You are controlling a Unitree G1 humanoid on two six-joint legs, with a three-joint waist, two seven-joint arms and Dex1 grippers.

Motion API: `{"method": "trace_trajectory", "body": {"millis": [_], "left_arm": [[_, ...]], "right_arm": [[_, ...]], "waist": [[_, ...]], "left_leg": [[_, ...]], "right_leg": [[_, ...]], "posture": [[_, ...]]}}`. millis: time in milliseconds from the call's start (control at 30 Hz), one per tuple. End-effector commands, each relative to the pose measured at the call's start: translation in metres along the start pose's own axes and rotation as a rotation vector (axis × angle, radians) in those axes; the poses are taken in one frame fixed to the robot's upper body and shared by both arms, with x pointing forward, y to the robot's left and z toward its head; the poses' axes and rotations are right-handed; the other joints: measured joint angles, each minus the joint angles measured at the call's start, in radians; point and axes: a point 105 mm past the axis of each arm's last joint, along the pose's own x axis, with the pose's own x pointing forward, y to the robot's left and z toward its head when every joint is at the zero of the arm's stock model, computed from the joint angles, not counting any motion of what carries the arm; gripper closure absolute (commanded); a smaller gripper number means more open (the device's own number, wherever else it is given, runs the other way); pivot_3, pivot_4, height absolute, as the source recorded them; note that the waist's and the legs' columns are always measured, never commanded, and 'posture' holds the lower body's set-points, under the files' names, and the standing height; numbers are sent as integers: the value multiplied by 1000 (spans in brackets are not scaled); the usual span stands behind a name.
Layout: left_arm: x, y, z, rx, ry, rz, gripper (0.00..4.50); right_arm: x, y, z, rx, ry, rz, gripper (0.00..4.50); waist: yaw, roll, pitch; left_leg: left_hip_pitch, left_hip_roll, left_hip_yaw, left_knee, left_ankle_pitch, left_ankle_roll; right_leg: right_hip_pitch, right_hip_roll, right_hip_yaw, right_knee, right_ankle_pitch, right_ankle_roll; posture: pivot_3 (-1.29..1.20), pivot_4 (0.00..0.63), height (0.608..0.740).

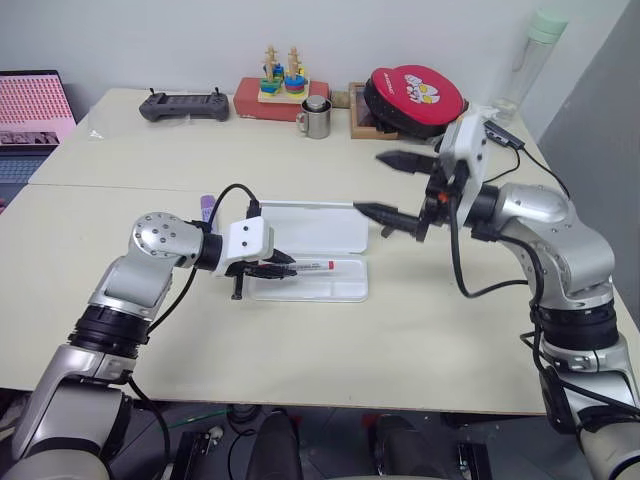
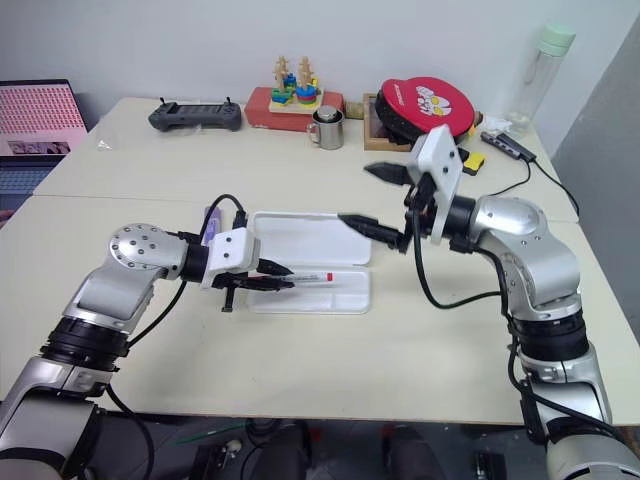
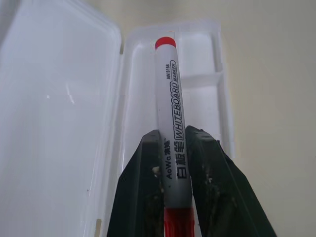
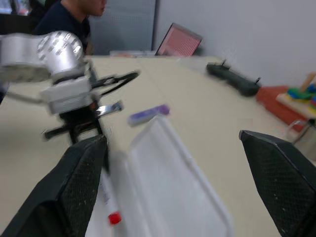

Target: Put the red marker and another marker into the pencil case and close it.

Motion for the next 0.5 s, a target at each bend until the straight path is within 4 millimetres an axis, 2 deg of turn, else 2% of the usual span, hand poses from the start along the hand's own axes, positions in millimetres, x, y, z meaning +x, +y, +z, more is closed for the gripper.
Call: {"method": "trace_trajectory", "body": {"millis": [33,233,400,433,500], "left_arm": [[3,14,4,57,-7,39,4076],[13,10,4,45,-37,-2,4076],[13,11,2,21,-32,-10,4076],[13,12,1,18,-29,-3,3729],[12,13,0,14,-26,3,3367]], "right_arm": [[2,12,7,-35,-12,25,0],[6,19,-2,-12,14,30,0],[7,20,-4,-5,22,23,0],[7,19,-4,-3,20,17,0],[7,18,-3,-1,18,11,0]], "waist": [[-5,1,0],[-14,1,0],[-9,1,0],[-9,1,0],[-9,1,0]], "left_leg": [[0,0,0,0,0,0],[1,1,0,0,0,0],[1,1,0,0,0,0],[1,1,0,0,0,0],[1,1,0,0,0,0]], "right_leg": [[0,0,0,0,0,0],[0,0,0,1,0,0],[0,0,0,1,0,0],[0,0,0,1,0,0],[0,0,0,1,0,0]], "posture": [[0,150,740],[0,150,740],[0,150,740],[0,150,740],[0,150,740]]}}
